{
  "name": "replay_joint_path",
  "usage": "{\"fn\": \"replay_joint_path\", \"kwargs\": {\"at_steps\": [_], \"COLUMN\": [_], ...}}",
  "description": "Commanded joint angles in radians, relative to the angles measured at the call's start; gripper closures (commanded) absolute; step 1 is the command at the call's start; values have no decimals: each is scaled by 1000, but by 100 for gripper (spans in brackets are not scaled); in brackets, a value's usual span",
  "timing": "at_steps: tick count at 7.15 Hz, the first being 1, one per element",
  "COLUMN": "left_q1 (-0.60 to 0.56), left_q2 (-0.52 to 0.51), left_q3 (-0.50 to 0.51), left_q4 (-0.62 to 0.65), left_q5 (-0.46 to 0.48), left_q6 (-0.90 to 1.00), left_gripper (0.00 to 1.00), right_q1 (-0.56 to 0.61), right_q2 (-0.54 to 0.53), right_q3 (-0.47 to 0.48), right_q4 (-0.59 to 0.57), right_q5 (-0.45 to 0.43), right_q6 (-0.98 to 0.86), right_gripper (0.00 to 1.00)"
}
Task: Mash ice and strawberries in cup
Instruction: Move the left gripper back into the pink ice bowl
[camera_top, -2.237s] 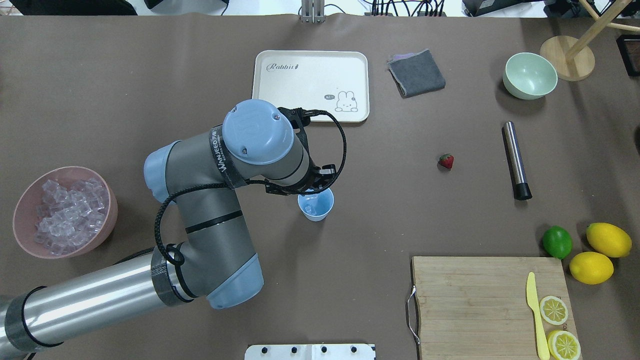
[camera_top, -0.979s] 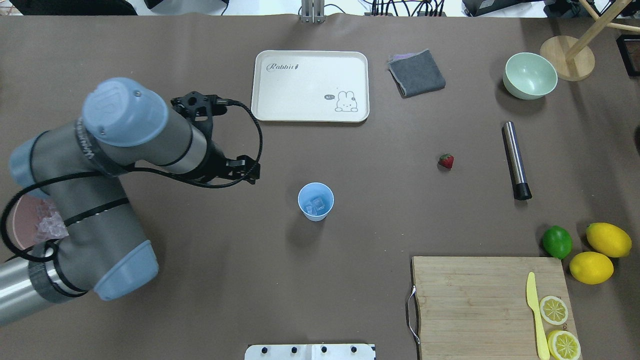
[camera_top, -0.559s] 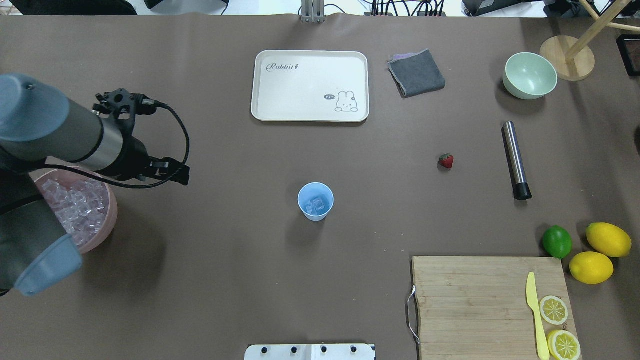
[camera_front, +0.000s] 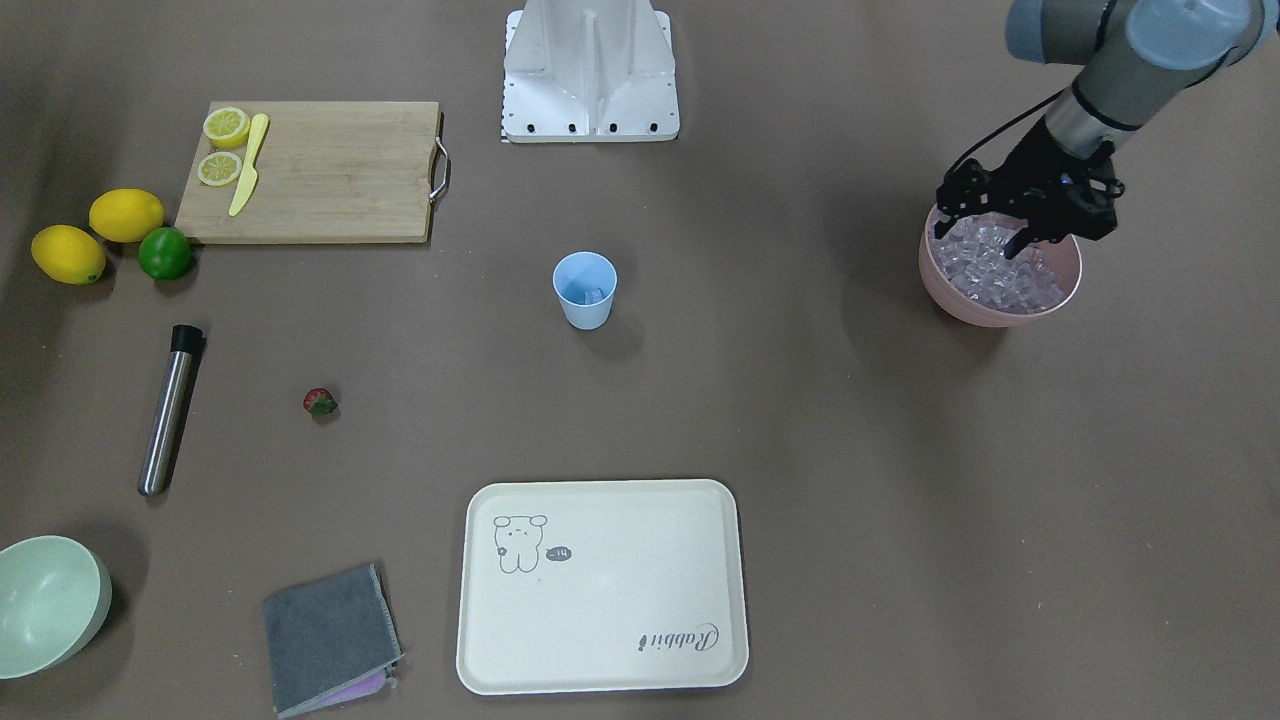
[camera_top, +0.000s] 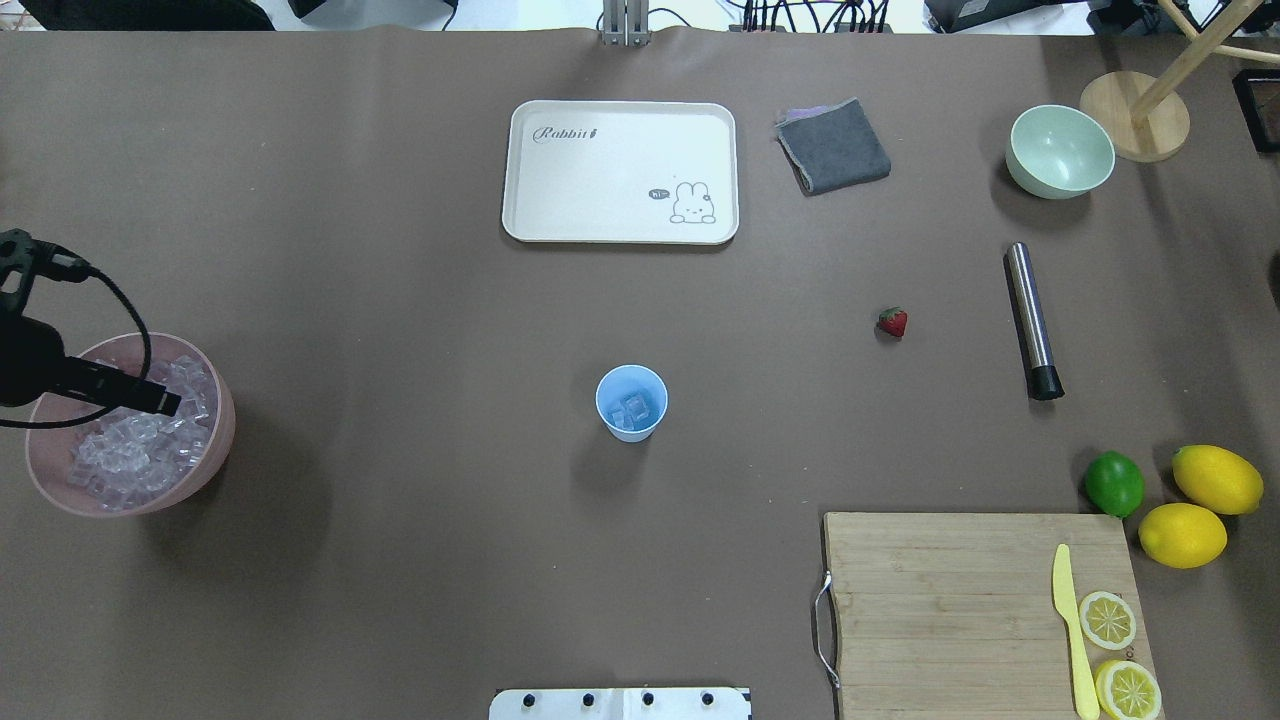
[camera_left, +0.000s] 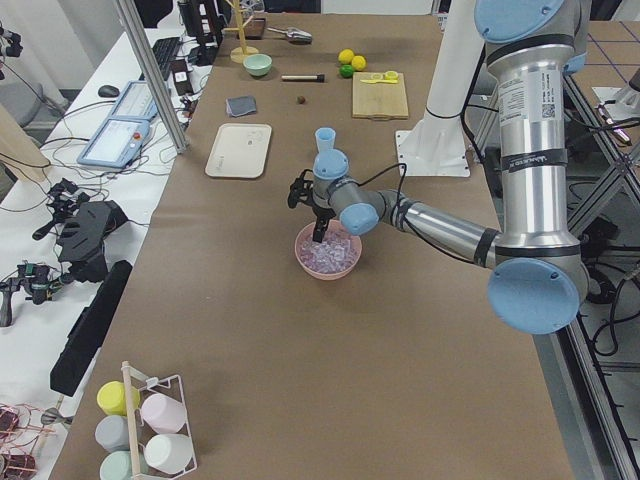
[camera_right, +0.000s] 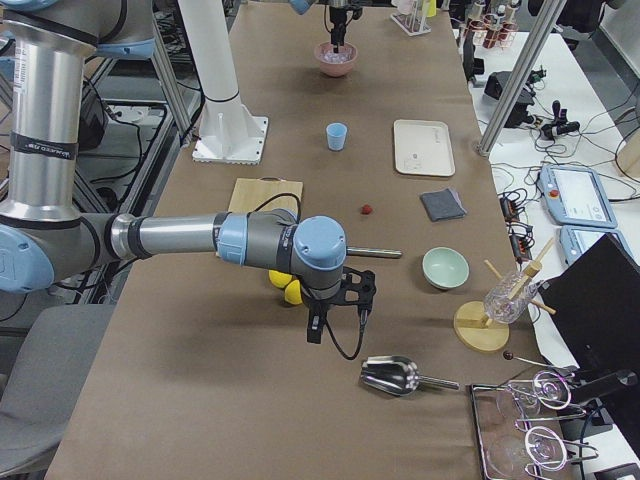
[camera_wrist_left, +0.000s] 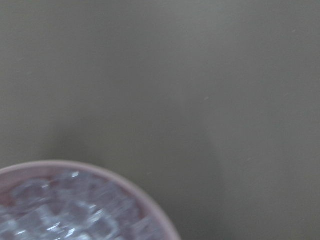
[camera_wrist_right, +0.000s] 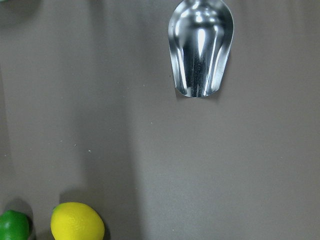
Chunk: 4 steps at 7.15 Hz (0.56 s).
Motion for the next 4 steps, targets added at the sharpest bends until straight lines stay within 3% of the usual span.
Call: {"fn": "replay_joint_path", "kwargs": {"at_steps": [1, 4], "left_q1": [-42, -44], "left_q2": [46, 77], "left_q3": [38, 63], "left_q4": [-69, -156], "left_q5": [-36, -32], "left_q6": [55, 42], "left_gripper": [3, 3], "right_q1": [2, 2], "right_q2": [0, 0], "right_q3": [4, 4], "right_q4": [0, 0], "right_q5": [0, 0], "right_q6": [-1, -1], "right_gripper": [0, 0]}}
